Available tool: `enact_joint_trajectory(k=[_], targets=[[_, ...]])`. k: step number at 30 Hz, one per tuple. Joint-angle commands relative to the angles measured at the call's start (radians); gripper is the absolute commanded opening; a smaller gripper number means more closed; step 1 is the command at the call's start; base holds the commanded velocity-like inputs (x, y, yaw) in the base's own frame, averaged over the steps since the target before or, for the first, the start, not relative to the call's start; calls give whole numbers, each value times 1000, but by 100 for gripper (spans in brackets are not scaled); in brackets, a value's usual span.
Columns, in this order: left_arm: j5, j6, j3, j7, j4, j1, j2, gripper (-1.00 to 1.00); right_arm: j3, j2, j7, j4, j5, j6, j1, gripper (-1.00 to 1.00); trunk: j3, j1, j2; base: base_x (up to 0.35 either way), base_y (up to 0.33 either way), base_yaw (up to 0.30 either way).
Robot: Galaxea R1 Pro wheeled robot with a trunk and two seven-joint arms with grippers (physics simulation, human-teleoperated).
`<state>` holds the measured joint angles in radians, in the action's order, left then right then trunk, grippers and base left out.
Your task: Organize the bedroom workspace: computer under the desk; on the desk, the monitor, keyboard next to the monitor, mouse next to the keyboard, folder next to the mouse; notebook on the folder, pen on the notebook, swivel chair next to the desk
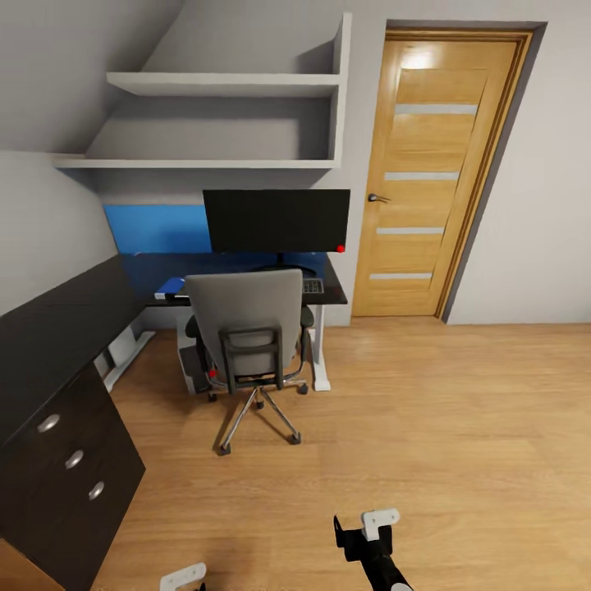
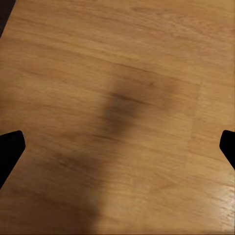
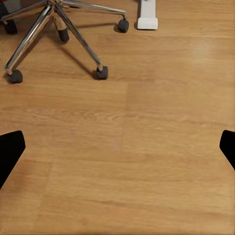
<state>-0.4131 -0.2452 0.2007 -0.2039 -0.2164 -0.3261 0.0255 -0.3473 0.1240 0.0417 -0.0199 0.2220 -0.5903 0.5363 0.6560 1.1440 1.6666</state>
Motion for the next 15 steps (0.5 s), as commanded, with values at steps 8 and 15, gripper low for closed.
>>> enact_joint_trajectory(k=[8,15], targets=[[-3,5,11,-7,2,-1,-1,100,-10,-25,8,-1,5,-2,1,100,-23,-31,-56,-10,0,24],[-3,-13,11,-6,102,-1,-5,100,-10,-30,130,-3,4,16,-26,100,-45,-58,-105,-1,0,2]])
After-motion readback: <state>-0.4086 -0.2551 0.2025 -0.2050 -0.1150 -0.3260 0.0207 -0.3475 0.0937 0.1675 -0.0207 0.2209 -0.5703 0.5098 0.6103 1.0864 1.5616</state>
